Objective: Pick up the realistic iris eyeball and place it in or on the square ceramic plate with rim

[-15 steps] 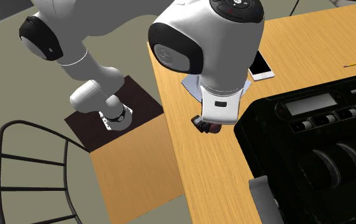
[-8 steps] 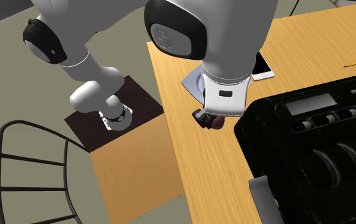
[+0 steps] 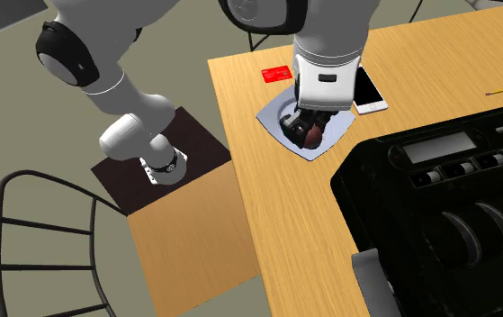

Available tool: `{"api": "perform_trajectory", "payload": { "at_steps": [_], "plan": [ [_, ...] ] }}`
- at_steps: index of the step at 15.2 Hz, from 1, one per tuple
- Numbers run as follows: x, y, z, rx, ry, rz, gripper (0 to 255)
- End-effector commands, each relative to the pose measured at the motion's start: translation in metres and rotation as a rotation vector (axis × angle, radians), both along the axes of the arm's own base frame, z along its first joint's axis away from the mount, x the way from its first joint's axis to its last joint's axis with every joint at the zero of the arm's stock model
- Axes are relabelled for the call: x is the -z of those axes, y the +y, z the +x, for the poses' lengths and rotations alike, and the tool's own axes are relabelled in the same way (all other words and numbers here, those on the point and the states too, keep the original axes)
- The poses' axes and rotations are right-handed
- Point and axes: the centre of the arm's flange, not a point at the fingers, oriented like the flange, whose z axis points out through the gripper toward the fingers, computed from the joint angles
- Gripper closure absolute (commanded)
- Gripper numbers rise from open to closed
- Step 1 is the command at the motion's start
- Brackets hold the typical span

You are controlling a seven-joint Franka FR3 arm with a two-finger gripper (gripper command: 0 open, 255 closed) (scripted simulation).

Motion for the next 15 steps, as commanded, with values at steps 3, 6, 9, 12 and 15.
{"api": "perform_trajectory", "payload": {
  "at_steps": [3, 6, 9, 12, 15],
  "plan": [
    [0.001, 0.043, -0.029, 0.002, 0.000, 0.000, 255],
    [0.000, 0.076, -0.051, 0.002, 0.000, 0.000, 255],
    [0.004, 0.102, -0.069, 0.002, 0.000, 0.000, 255],
    [0.020, 0.102, -0.069, 0.002, 0.000, 0.000, 255],
    [0.035, 0.102, -0.069, 0.002, 0.000, 0.000, 255]
  ]
}}
